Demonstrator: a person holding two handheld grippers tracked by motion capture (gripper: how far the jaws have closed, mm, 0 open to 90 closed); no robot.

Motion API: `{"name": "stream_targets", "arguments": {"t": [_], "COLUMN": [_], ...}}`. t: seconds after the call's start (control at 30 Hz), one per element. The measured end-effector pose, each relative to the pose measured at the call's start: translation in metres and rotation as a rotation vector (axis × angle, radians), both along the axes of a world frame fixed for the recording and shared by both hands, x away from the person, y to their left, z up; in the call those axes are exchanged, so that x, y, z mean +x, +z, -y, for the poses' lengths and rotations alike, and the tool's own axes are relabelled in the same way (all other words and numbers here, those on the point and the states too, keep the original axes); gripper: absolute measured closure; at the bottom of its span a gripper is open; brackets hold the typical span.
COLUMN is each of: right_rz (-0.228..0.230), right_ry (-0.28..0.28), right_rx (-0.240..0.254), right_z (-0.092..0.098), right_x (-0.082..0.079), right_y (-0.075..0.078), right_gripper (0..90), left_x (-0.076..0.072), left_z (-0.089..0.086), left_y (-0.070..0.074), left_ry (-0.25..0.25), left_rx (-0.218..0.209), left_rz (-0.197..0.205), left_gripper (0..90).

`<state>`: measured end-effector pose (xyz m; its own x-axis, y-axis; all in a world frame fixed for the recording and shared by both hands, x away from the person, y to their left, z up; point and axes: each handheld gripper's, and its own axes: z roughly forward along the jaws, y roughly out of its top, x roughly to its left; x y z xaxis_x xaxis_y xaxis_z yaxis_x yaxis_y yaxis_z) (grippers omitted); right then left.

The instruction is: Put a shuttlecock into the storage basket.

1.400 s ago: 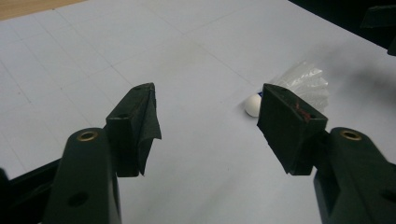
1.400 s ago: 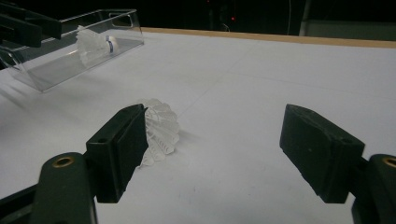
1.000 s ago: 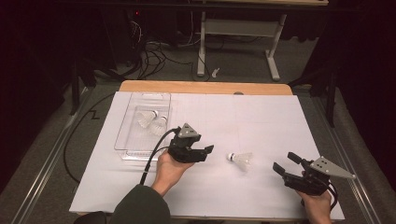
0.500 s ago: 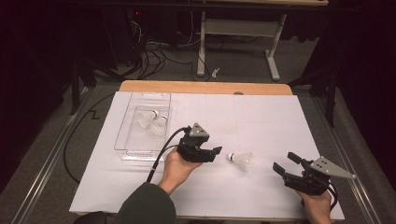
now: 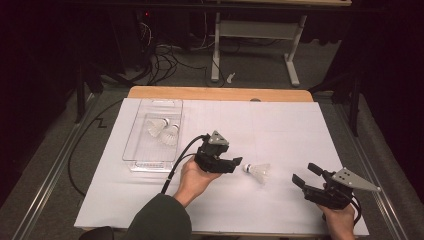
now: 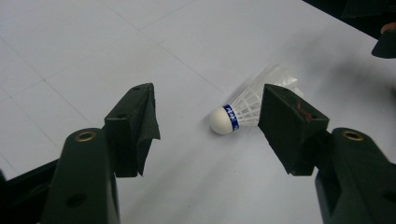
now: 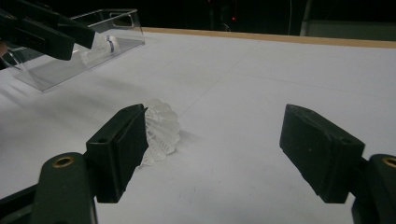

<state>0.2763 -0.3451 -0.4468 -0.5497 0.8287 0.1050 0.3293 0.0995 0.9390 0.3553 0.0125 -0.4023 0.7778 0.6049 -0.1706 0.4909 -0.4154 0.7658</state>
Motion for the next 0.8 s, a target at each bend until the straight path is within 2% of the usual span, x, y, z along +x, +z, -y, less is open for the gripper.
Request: {"name": "stream_targets", "arguments": {"t": [0.8], "right_rz": [0.001], "right_ry": [0.001], "right_rx": [0.0], "right_z": [0.0], "right_x": [0.0], "right_y": [0.0], "right_gripper": [23.7], "left_x": [-0.001], "left_z": [0.026], "left_y": [0.002], "left_ry": [-0.052], "left_rx": [-0.002], "left_rz": [0.003], "left_gripper": [37.6]}}
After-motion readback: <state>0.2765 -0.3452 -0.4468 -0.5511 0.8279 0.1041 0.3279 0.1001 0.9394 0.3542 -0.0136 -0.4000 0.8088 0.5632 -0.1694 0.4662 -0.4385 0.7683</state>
